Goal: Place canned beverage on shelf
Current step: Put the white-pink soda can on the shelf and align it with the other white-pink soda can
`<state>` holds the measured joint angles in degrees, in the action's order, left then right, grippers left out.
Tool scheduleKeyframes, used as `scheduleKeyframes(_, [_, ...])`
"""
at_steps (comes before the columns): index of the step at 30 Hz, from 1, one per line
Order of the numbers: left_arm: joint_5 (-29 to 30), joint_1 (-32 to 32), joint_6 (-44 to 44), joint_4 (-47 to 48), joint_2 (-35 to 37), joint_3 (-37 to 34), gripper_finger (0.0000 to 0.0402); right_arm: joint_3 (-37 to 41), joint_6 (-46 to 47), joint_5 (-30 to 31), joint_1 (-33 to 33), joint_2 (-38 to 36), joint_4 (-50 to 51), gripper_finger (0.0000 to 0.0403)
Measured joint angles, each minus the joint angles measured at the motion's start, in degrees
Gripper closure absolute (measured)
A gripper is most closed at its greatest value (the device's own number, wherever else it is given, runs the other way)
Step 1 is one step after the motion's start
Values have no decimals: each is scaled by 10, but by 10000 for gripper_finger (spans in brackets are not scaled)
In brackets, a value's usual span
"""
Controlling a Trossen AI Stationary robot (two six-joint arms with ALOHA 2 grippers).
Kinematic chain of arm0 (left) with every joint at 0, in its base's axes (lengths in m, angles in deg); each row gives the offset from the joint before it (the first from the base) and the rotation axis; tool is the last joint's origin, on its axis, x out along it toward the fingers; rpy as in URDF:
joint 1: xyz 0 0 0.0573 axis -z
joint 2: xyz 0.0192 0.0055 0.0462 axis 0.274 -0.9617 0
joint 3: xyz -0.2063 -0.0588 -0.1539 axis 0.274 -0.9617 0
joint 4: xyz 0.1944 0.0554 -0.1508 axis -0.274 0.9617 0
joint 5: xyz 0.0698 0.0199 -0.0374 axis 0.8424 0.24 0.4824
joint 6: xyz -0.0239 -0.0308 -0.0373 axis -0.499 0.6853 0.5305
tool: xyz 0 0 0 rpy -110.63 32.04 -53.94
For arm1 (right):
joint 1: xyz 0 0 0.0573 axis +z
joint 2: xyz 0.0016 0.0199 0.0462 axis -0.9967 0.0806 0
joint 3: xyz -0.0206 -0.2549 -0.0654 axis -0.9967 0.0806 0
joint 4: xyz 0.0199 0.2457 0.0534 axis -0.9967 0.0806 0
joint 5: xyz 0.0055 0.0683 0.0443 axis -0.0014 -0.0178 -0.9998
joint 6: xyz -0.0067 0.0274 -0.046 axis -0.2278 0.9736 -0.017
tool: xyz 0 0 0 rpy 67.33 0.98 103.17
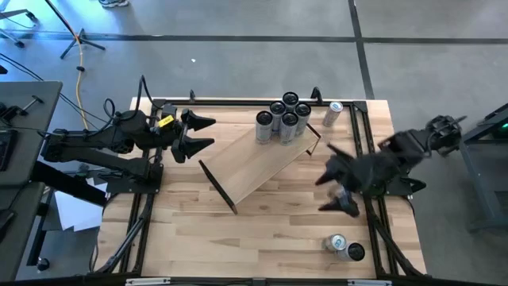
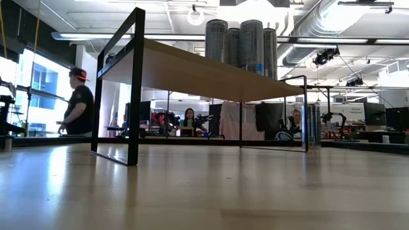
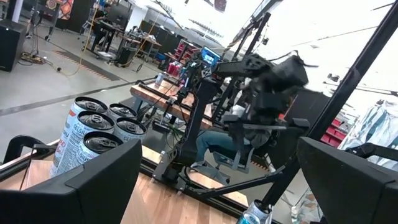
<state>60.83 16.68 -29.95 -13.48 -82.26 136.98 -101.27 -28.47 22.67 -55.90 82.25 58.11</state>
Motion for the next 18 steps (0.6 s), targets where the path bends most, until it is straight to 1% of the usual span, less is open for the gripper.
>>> scheduleKeyframes(5, [0,0,0,0,0,0,3,0,66,74,122,0,25,6])
scheduleKeyframes(9, [0,0,0,0,0,0,3,0,153,137,212,10,36,6])
scheduleKeyframes(11, [0,0,0,0,0,0,3,0,200,146,243,19,47,6])
scheduleKeyframes(13, [0,0,0,0,0,0,3,0,256,141,268,35,71,6])
scheduleKeyframes(18, [0,0,0,0,0,0,3,0,392,132,310,91,144,6])
